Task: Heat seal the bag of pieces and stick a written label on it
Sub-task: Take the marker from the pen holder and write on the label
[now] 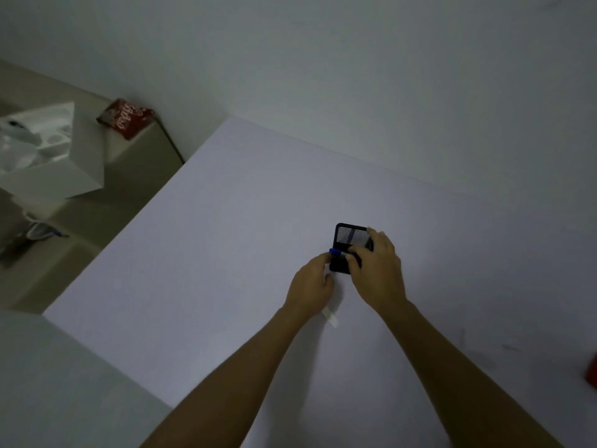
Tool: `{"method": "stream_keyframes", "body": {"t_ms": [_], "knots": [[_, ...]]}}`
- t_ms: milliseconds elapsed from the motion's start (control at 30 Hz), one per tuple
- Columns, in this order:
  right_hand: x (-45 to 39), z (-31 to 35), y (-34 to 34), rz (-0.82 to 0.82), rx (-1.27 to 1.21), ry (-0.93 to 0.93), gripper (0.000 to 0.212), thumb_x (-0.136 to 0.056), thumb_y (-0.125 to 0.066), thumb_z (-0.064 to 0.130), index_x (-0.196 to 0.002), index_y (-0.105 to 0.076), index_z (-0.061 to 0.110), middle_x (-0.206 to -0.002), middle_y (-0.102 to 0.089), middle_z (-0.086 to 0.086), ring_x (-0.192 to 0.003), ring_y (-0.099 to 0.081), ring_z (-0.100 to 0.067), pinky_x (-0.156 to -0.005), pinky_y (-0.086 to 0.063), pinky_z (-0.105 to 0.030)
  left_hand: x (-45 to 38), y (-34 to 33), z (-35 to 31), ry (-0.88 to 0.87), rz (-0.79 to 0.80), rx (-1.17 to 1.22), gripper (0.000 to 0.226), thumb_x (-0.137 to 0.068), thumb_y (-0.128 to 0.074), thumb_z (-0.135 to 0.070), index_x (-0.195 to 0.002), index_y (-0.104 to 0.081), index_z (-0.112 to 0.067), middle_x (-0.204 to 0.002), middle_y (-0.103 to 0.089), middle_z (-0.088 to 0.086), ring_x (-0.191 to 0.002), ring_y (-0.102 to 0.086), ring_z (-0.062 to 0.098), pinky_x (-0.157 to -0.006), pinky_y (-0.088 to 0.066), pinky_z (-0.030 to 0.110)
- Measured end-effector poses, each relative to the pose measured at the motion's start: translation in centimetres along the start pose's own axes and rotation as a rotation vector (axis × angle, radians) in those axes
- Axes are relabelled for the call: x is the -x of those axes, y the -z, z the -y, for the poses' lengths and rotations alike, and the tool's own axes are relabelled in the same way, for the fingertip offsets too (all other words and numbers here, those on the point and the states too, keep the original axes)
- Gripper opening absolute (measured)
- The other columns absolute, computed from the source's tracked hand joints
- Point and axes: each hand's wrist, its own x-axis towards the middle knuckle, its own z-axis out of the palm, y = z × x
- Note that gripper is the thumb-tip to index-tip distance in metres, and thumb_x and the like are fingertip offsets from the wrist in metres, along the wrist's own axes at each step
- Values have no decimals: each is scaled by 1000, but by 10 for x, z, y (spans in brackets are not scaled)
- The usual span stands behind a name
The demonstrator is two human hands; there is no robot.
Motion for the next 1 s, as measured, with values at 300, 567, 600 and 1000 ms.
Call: {"method": "stream_keyframes", "body": {"t_ms": [300,567,600,1000], "knots": [[-28,29,6,347,-21,-57,27,-94,-48,16,-116,-64,15,-161,-3,-9,-147,7,-31,-117,-4,-56,-5,14,2,-32,90,-6,44,-92,-46,-3,-135,-47,-12,-125,-62,12,-109,-59,28,-91,-47,32],[-22,26,19,222,-77,43,28,-99,-46,24,-117,-63,11,-160,-11,-8,-147,-4,-31,-116,-9,-55,-4,33,-4,-28,164,-40,49,-96,-45,-10,-143,-35,-12,-142,-49,10,-125,-50,24,-103,-40,31],[-21,30,27,142,-149,44,28,-99,-44,21,-117,-61,8,-158,-19,-9,-147,-11,-31,-117,-13,-53,-5,40,-7,-19,143,-30,49,-97,-45,-13,-145,-33,-12,-146,-44,8,-129,-46,22,-107,-37,31],[6,114,152,373,-1398,-328,28,-101,-37,27,-85,-53,10,-54,-39,1,-37,-24,-7,-33,-17,-17,0,173,-135,-216,202,640,31,-101,-44,-24,-123,-62,-10,-113,-70,3,-102,-67,14,-88,-55,24]]}}
